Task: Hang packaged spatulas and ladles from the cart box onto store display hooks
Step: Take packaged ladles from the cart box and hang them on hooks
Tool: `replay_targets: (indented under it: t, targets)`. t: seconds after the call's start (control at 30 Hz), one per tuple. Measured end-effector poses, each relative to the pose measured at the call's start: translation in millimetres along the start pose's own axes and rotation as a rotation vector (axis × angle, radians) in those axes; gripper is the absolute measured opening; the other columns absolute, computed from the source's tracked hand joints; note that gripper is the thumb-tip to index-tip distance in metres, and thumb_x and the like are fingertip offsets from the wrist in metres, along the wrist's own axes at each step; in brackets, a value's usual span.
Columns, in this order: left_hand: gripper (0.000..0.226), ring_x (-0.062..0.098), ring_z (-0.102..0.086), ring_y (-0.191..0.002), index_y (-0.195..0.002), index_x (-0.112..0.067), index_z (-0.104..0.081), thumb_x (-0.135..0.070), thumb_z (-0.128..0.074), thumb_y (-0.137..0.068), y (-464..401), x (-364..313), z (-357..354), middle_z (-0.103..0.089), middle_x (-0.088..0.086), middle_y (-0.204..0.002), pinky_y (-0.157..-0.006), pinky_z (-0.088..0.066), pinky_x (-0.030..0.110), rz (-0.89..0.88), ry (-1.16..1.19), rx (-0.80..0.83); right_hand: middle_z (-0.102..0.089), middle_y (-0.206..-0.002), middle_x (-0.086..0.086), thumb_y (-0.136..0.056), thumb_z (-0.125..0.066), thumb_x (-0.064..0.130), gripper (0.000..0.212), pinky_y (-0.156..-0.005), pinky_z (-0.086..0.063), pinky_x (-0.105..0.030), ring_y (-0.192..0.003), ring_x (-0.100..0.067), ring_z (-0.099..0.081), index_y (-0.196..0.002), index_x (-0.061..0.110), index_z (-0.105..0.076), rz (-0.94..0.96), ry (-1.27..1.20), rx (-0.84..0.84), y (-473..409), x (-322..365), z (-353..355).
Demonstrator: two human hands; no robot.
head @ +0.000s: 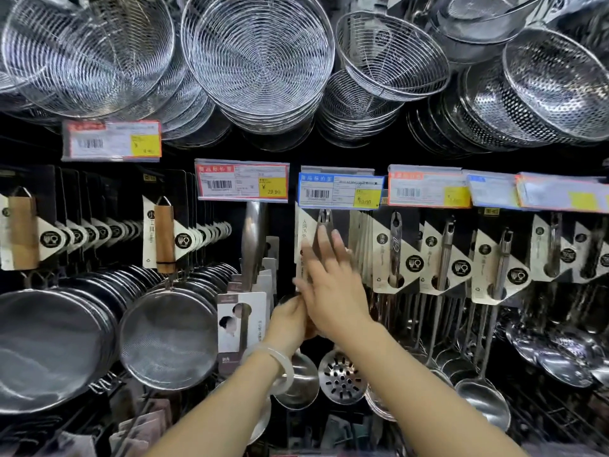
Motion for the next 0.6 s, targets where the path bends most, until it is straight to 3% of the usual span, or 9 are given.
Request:
replay_targets:
  t: [0.17,0.2,0.3,0.33,0.43,0.53,0.6]
  targets:
    - [0.027,0.008,-0.056,-0.066,-0.076,-0.027,-0.056,-0.026,-0.041,-0.098,-16.9,-1.9,4.7,-0.056,-0.006,-0.073,-0.081,-0.053,0.038,0.038,-0.034,-0.010,0.018,-0.157,0.001,-0.097,-0.033,0.029,0.061,-0.115,0.011,-0.037,-0.144,-0.018,0.021,-0.149,0.024,-0.002,-0.033,0.020,0.026,-19.9,-6.3,-16.4]
    - [0.022,0.008,-0.056,-0.065,-0.082,-0.026,-0.059,-0.028,-0.042,-0.097,-21.4,-1.0,6.5,-0.056,-0.006,-0.071,-0.080,-0.054,0.036,0.044,-0.039,-0.027,0.018,-0.157,-0.001,-0.094,-0.038,0.025,0.066,-0.115,0.012,-0.038,-0.144,-0.019,0.021,-0.149,0.024,-0.002,-0.018,0.042,0.042,-23.9,-8.5,-19.1]
    - [0.024,-0.003,-0.055,-0.056,-0.105,-0.013,-0.060,-0.030,-0.045,-0.096,-36.1,5.3,9.5,-0.055,-0.011,-0.069,-0.055,-0.051,0.013,0.069,-0.088,-0.088,0.015,-0.158,-0.004,-0.085,-0.053,0.021,0.083,-0.113,0.013,-0.042,-0.145,-0.024,0.016,-0.149,0.022,-0.001,0.011,0.109,0.087,-37.0,-18.0,-23.8]
    - [0.029,-0.003,-0.054,-0.058,-0.110,-0.011,-0.060,-0.031,-0.045,-0.096,-41.0,8.3,9.1,-0.055,-0.012,-0.070,-0.056,-0.051,0.013,0.087,-0.089,-0.092,0.015,-0.158,-0.004,-0.084,-0.054,0.019,0.085,-0.112,0.014,-0.042,-0.145,-0.024,0.016,-0.149,0.023,0.000,0.013,0.132,0.098,-40.7,-20.1,-25.6]
    - [0.042,0.010,-0.059,-0.074,-0.119,-0.008,-0.058,-0.038,-0.041,-0.096,-57.9,14.7,2.8,-0.065,-0.003,-0.090,-0.080,-0.053,0.030,0.147,-0.064,-0.090,0.013,-0.158,-0.008,-0.085,-0.053,0.020,0.083,-0.110,0.018,-0.045,-0.144,-0.028,0.017,-0.149,0.020,-0.001,0.056,0.223,0.112,-53.1,-21.3,-31.6]
    - [0.051,0.020,-0.056,-0.094,-0.116,-0.007,-0.060,-0.047,-0.035,-0.095,-74.9,19.9,5.3,-0.062,0.011,-0.120,-0.076,-0.043,0.025,0.191,-0.169,-0.173,0.004,-0.157,-0.010,-0.085,-0.052,0.020,0.077,-0.113,0.015,-0.048,-0.145,-0.030,0.012,-0.149,0.017,-0.007,0.074,0.252,0.124,-67.2,-25.3,-32.7]
    - [0.049,0.020,-0.055,-0.094,-0.107,-0.008,-0.065,-0.047,-0.038,-0.094,-85.8,26.3,7.2,-0.064,0.013,-0.115,-0.081,-0.041,0.025,0.189,-0.213,-0.189,-0.002,-0.156,-0.010,-0.083,-0.054,0.019,0.076,-0.115,0.009,-0.050,-0.144,-0.030,0.008,-0.147,0.017,-0.013,0.073,0.248,0.128,-74.8,-27.3,-32.6]
Point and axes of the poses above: each hand's wrist, its own y-axis away from the middle knuckle, its own z-axis out of the back of the hand, x = y × z, the point moved 7 cm from there along -y, towards the middle knuckle
